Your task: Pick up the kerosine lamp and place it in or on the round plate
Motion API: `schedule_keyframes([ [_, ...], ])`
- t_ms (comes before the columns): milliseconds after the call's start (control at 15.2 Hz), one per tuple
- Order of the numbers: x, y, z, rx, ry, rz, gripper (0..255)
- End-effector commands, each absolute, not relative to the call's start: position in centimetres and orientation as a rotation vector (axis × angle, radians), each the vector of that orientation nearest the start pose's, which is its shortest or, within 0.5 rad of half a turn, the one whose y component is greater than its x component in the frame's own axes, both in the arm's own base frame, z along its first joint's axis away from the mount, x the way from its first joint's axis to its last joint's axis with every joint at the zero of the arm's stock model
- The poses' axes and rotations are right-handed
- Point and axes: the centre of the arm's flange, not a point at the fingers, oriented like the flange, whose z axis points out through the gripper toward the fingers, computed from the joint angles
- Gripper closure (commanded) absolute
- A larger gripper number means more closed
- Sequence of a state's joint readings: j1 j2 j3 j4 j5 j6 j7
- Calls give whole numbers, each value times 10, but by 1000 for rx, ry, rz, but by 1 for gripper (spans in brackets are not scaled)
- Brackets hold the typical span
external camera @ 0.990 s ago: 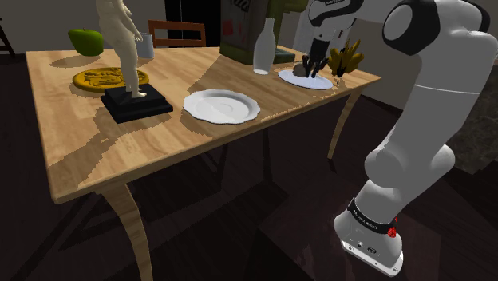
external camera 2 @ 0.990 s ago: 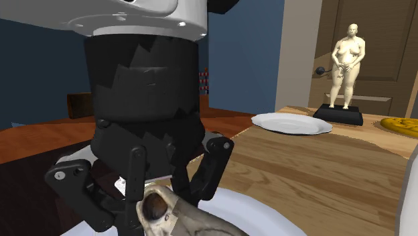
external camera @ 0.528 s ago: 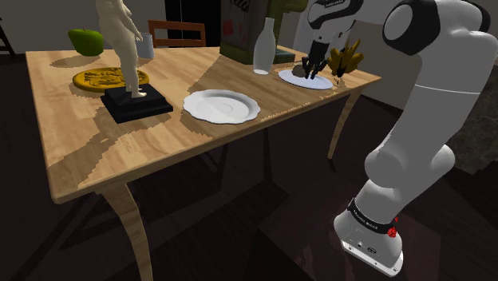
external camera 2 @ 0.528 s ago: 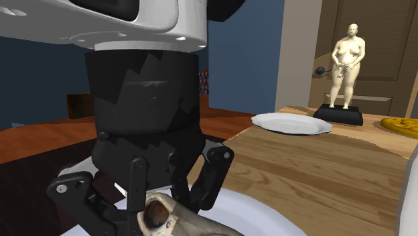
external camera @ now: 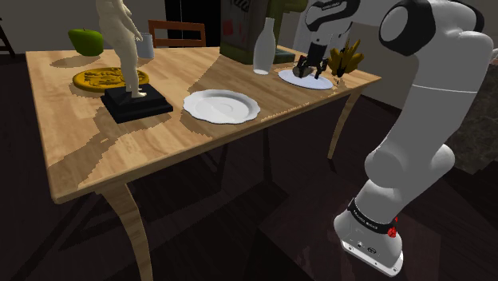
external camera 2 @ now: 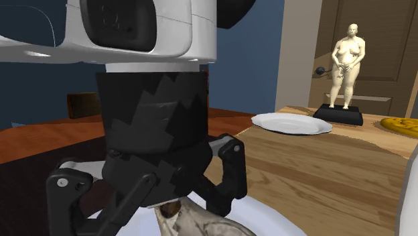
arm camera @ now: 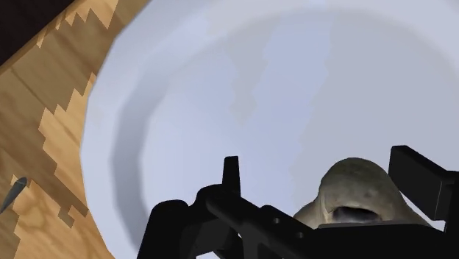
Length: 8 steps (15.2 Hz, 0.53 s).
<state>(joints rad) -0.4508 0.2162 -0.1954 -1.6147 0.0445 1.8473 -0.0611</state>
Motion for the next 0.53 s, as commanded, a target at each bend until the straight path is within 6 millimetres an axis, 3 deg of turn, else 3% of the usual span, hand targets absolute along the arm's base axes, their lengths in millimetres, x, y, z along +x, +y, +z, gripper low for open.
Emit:
schedule_keyframes([
  [0, 507, -367, 497, -3010, 918, -31, 0],
  [264, 507, -367, 547, -3010, 918, -31, 0],
  [462, 507, -367, 547, -3010, 918, -31, 0],
])
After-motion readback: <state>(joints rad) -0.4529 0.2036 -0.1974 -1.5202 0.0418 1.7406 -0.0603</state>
